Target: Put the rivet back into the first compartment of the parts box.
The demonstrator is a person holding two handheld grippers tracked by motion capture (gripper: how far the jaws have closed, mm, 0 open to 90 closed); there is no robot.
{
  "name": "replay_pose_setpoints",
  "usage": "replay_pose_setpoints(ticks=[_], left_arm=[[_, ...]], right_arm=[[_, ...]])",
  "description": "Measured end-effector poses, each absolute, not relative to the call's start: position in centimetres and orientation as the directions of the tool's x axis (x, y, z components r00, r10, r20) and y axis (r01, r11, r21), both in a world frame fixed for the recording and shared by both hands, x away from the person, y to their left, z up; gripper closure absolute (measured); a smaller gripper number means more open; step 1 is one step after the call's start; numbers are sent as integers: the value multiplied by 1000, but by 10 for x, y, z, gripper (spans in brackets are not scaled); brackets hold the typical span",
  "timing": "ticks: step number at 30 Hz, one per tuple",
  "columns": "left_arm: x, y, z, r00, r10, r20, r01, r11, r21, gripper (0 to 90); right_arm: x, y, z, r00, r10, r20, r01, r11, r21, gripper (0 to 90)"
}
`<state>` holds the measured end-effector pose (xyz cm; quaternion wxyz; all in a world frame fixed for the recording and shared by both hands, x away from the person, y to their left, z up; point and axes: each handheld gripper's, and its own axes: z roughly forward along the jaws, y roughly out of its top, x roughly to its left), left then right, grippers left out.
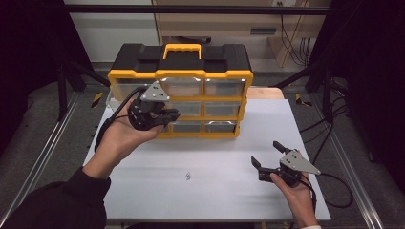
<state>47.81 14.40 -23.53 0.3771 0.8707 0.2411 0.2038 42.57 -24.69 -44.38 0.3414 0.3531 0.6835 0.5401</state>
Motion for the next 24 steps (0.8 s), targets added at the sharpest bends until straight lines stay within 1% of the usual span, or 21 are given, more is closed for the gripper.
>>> replay_pose_setpoints(ticks=[24], left_arm=[[480, 147, -221, 789, 590, 171, 258, -572, 778, 826]], right_arm=[[426, -247, -444, -520, 850, -88, 110, 169, 980, 57]])
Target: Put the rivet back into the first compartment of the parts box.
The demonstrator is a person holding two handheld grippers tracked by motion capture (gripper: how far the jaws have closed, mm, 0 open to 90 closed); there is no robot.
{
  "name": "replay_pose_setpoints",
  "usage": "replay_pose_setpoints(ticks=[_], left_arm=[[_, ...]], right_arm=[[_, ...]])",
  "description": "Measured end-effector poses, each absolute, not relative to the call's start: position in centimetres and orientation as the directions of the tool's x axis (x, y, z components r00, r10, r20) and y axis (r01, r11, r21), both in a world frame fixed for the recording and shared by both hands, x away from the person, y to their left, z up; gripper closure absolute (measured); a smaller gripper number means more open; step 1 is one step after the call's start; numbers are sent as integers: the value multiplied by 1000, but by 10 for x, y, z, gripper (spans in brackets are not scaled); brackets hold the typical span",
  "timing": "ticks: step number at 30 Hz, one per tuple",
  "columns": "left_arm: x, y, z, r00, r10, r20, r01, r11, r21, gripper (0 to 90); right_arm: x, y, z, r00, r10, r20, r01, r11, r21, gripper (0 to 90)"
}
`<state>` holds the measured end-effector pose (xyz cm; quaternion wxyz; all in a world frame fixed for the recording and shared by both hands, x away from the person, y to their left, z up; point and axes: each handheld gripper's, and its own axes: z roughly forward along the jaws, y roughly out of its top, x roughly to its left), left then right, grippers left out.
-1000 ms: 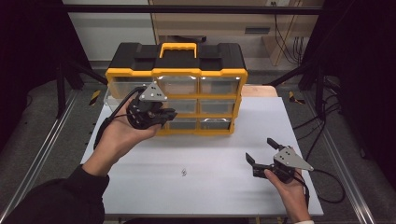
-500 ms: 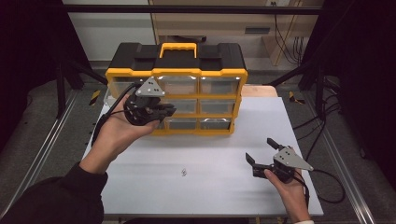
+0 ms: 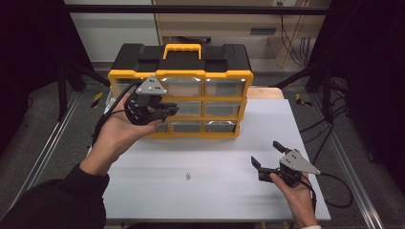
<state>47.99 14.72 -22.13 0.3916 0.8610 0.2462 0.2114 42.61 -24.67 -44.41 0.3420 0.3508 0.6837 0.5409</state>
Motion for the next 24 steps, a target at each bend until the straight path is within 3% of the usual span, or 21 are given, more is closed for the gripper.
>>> replay_pose_setpoints(ticks=[24], left_arm=[[482, 154, -209, 776, 609, 166, 254, -542, 801, 826]], right_arm=[[426, -247, -444, -521, 849, -91, 113, 174, 978, 56]])
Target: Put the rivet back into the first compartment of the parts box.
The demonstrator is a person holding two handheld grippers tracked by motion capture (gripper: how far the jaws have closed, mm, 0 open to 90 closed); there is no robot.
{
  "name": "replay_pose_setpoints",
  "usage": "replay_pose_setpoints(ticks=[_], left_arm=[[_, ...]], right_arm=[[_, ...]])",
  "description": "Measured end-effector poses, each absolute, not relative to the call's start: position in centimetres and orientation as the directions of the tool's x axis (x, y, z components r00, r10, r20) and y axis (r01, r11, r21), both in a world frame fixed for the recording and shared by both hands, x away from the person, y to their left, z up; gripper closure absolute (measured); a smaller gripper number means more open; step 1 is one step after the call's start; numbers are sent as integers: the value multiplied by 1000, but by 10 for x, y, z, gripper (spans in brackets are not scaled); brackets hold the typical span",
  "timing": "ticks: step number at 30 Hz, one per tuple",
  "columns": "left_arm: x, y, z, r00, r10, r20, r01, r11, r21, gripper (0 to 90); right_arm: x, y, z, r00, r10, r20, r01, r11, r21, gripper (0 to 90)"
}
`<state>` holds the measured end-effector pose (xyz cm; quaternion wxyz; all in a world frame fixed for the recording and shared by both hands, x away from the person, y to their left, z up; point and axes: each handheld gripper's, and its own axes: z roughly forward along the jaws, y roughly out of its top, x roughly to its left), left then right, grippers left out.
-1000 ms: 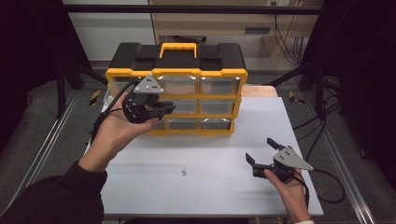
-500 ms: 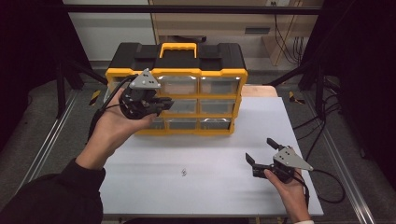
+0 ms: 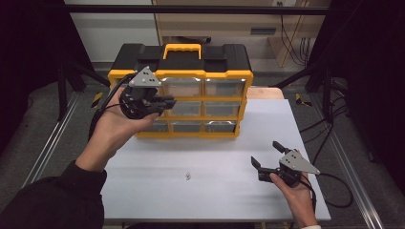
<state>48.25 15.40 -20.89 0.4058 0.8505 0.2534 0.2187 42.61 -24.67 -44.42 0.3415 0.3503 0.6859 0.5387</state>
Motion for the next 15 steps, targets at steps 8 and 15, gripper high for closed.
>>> replay_pose_setpoints(ticks=[8, 15], left_arm=[[482, 155, -208, 773, 611, 170, 251, -542, 802, 826], [482, 156, -205, 770, 614, 171, 247, -534, 808, 826]], right_arm=[[426, -247, -444, -521, 848, -91, 114, 174, 978, 56], [426, -247, -444, -522, 848, -90, 115, 174, 978, 56]])
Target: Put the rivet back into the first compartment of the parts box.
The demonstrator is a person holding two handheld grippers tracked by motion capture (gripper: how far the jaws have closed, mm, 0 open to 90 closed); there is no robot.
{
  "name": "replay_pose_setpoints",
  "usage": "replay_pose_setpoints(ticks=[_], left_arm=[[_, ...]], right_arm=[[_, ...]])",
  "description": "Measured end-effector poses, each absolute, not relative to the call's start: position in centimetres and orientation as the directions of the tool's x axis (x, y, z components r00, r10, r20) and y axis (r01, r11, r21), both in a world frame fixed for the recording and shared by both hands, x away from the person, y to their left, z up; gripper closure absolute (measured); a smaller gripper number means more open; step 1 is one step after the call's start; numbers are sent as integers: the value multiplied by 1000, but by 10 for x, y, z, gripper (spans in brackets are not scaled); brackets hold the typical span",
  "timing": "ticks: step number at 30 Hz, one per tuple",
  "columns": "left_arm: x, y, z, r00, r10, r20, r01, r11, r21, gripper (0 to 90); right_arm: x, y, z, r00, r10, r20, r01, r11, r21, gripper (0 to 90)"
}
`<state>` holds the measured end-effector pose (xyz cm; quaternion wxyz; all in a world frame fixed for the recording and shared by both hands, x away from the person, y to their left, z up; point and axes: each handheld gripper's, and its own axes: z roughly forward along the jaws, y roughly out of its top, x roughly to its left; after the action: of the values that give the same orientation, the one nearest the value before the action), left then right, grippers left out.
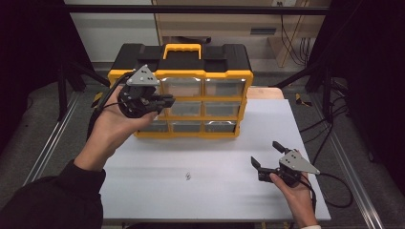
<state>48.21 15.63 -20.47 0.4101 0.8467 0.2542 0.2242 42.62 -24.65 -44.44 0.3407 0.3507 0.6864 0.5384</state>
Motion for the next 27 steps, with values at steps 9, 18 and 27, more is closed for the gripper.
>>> replay_pose_setpoints(ticks=[9, 18, 27], left_arm=[[483, 158, -203, 766, 621, 166, 246, -522, 817, 826], [484, 162, -199, 756, 634, 161, 243, -502, 830, 826], [486, 172, -191, 736, 654, 174, 235, -488, 840, 826]], right_arm=[[426, -246, -444, -523, 848, -90, 116, 175, 978, 56], [426, -246, -445, -524, 847, -90, 117, 176, 977, 56], [426, -245, -445, -525, 847, -86, 117, 173, 978, 56]])
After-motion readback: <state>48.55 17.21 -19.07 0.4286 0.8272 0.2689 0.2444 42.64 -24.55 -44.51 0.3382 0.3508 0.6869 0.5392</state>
